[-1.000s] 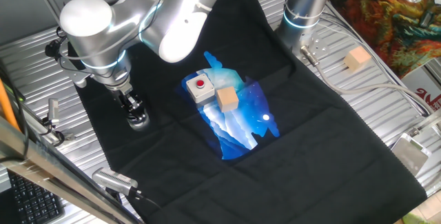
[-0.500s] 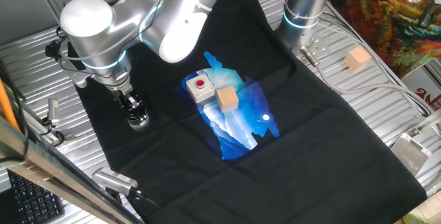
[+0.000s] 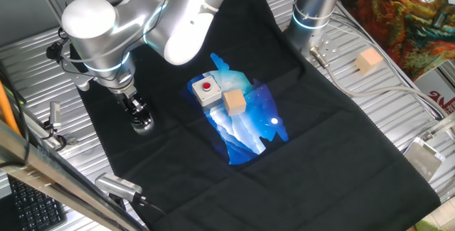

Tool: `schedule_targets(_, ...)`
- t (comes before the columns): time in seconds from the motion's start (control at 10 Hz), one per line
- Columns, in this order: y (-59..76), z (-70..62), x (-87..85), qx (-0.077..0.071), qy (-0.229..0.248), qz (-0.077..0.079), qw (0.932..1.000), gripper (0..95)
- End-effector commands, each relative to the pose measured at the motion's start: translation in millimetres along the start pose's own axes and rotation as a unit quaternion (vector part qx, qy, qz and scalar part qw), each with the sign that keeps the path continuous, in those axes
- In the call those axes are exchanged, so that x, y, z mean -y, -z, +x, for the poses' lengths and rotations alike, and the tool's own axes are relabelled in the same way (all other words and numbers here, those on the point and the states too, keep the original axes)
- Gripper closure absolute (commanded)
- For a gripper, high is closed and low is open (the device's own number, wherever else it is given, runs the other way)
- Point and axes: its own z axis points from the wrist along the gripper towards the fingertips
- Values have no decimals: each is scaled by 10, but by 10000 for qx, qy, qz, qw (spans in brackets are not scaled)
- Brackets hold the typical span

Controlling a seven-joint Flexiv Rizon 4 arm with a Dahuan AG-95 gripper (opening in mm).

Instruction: Screw the lid onto the jar

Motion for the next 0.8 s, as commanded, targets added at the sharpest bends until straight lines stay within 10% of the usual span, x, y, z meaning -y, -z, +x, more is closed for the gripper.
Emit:
schedule_targets(0.1, 12, 13, -4, 3, -12, 0, 10000, 190)
schedule_targets(0.2, 12, 13, -4, 0, -18, 3, 10000, 190)
schedule_targets(0.3, 12, 13, -4, -1, -16, 4, 10000, 380)
schedule_targets(0.8, 142, -14, -38, -76, -24, 40, 10000, 380)
